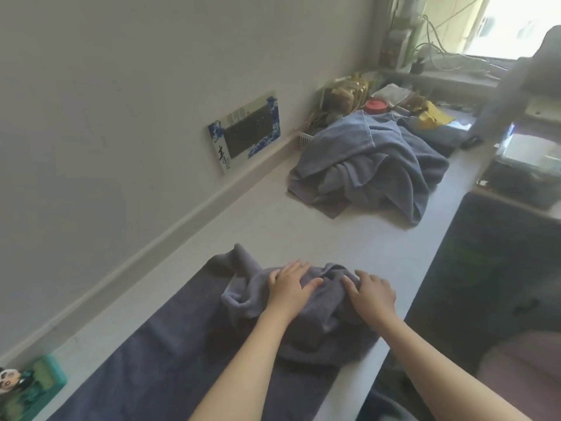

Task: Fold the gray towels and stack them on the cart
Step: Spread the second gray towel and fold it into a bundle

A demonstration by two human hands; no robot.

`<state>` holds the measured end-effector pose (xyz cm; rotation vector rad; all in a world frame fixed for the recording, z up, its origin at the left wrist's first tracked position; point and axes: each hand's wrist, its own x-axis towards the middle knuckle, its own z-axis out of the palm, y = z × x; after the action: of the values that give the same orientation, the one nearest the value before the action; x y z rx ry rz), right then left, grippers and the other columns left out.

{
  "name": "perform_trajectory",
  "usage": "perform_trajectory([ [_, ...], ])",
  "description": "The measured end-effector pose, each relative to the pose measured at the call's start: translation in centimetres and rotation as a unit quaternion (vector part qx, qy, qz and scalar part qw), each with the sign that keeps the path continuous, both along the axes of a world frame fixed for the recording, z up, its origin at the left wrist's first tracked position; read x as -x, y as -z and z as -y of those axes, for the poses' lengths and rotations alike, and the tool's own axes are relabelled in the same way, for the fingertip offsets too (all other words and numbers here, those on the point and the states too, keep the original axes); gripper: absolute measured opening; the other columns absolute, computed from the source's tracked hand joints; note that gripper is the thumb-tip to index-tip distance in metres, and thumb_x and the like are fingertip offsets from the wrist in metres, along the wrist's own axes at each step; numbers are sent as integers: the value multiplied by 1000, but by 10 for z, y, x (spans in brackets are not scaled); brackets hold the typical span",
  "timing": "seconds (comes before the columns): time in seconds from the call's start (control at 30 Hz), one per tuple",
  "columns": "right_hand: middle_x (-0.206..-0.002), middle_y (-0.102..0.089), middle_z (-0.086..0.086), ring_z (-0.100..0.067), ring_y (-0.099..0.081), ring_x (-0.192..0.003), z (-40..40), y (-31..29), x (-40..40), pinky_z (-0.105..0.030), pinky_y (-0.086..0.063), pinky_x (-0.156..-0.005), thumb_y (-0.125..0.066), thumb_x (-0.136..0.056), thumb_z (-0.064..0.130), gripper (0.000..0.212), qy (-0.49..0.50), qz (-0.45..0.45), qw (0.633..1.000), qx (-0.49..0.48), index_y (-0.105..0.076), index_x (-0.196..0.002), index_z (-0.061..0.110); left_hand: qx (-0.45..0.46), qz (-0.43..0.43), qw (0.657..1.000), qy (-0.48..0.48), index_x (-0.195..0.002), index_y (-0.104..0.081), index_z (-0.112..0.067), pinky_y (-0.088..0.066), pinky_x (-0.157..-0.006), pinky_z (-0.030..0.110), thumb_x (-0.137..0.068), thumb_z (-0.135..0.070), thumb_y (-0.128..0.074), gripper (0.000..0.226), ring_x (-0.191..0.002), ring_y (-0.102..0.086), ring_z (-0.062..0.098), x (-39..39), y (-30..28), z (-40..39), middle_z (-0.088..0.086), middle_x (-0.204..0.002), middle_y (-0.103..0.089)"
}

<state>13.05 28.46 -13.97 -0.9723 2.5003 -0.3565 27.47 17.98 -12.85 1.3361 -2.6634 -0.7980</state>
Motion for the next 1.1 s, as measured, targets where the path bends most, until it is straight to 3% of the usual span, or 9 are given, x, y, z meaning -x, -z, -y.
perform_trajectory([
  [0.13, -124, -57, -4, -27, -45, -119, -4, 3, 5, -35, -36, -92, -37, -94, 51, 42, 26, 33, 999, -8, -59, -119, 24, -17, 89, 996, -13, -137, -43, -40, -16, -109, 39, -87, -62, -46, 54, -133, -33, 20, 27, 1, 2, -1, -139, -46],
  [0.23, -110, -62, 0, -25, -52, -108, -13, 9, 7, -31, -39, -84, -46, -92, 48, 29, 69, 95, 992, 50, -65, -102, 29, -18, 102, 993, -48, -119, -61, -40, -20, -108, 40, -86, -62, -47, 42, -126, -39, 21, 37, 3, 4, 0, -127, -52],
  [0.4, -90, -67, 8, -17, -60, -93, -18, 2, 22, -44, -49, -87, -52, -86, 50, 23, 112, 223, 954, 168, -68, -86, 33, -120, -53, 979, -159, -68, -69, -26, -43, -93, 37, -87, -53, -55, 35, -98, -64, 23, 37, -11, 17, 1, -88, -73],
  [0.5, -93, -66, 10, -14, -58, -94, -10, -25, 29, -43, -48, -87, -50, -88, 48, 21, 115, 244, 940, 209, -66, -83, 36, -130, -148, 961, -192, -75, -67, -16, -46, -78, 30, -91, -41, -57, 31, -85, -62, 22, 40, -33, 24, 2, -81, -70],
  [0.6, -82, -62, 12, -7, -56, -82, 1, -57, 40, -32, -47, -82, -50, -94, 31, 18, 133, 299, 903, 280, -62, -81, 29, -101, -224, 943, -225, -63, -50, -12, -34, -53, 24, -93, -34, -56, 38, -64, -45, 17, 53, -64, 30, -3, -57, -47],
  [0.7, -81, -63, 10, -4, -54, -79, 10, -87, 61, -33, -47, -86, -52, -94, 27, 17, 152, 329, 867, 343, -64, -81, 25, -79, -302, 917, -247, -65, -55, -15, -38, -61, 25, -93, -34, -56, 34, -64, -46, 13, 74, -93, 45, -4, -61, -51],
  [0.87, -87, -67, -5, -7, -57, -80, 28, -139, 119, -44, -48, -90, -55, -92, 26, 17, 131, 304, 827, 454, -68, -82, 22, -41, -435, 866, -243, -99, -69, -14, -48, -82, 23, -94, -35, -52, 28, -86, -58, 9, 140, -159, 78, -2, -92, -67],
  [1.0, -103, -65, 19, 6, -56, -101, 48, -166, 186, -36, -46, -99, -57, -88, 32, 11, 85, 207, 826, 517, -68, -86, 30, -8, -484, 845, -227, -93, -65, -17, -42, -78, 20, -96, -33, -51, 22, -83, -55, 9, 211, -206, 115, -2, -89, -63],
  [1.1, -119, -54, 27, 0, -45, -122, 62, -172, 237, -27, -34, -106, -58, -83, 38, 16, 46, 75, 835, 543, -69, -87, 27, -11, -522, 823, -224, -90, -63, -16, -41, -76, 18, -96, -28, -52, 18, -81, -53, 8, 266, -226, 143, -3, -86, -61],
])
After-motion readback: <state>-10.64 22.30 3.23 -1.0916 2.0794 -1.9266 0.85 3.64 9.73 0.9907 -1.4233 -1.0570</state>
